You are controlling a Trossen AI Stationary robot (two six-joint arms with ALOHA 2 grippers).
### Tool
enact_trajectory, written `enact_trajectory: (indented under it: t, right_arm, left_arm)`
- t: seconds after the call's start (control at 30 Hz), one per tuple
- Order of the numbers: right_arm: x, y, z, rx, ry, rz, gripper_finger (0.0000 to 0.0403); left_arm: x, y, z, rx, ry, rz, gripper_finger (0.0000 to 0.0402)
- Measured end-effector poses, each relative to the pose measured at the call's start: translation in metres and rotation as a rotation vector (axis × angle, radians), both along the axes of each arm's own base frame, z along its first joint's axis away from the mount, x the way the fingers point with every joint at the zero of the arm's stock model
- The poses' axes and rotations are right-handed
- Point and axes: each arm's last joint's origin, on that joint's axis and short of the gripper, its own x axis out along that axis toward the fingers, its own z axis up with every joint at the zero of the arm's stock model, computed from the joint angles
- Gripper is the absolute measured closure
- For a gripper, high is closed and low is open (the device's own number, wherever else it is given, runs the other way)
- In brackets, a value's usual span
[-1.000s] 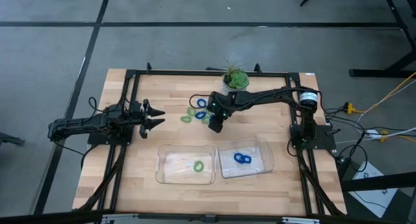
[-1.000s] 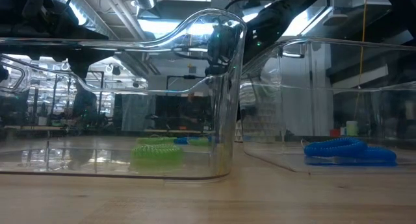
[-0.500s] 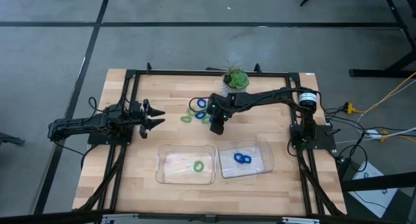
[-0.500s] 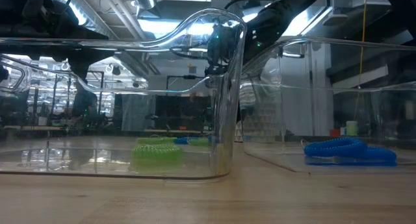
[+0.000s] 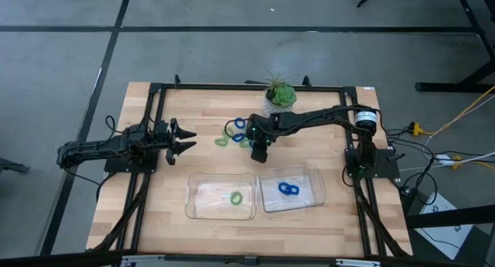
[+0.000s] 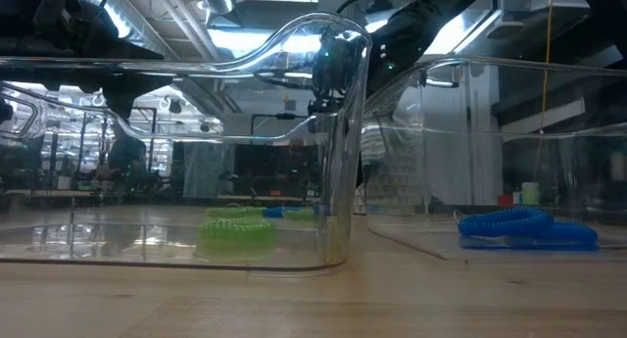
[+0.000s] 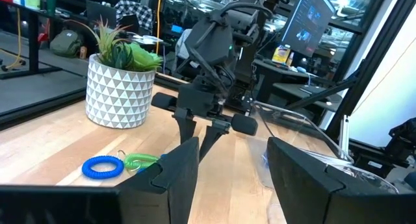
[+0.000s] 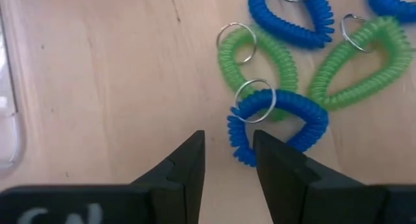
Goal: Sort spring keychains
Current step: Put the blue spring keychain into the right transparent bin
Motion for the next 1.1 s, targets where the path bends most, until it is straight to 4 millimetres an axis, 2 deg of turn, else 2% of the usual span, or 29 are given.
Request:
enact_trajectory:
  t: [0.37, 0.63, 0.87, 0.97, 1.1]
  right_arm:
    - [0.001, 0.002, -0.001, -0.001, 0.002, 0.008, 0.0273]
    - [0.004, 0.001, -0.020, 0.005, 0.041, 0.009, 0.0273]
    - [0.006, 0.001, -0.023, 0.009, 0.044, 0.006, 0.0274]
    - [0.005, 0.001, -0.023, 0.009, 0.047, 0.005, 0.0284]
    - [0.005, 0.001, -0.024, 0.006, 0.051, 0.003, 0.0317]
  left_arm:
    - [0.000, 0.000, 0.000, 0.000, 0.000, 0.000, 0.0224]
    - [0.000, 0.000, 0.000, 0.000, 0.000, 0.000, 0.0224]
    - [0.000, 0.000, 0.000, 0.000, 0.000, 0.000, 0.0224]
    - [0.000, 0.000, 0.000, 0.000, 0.000, 0.000, 0.0224]
    - [0.000, 0.000, 0.000, 0.000, 0.000, 0.000, 0.0224]
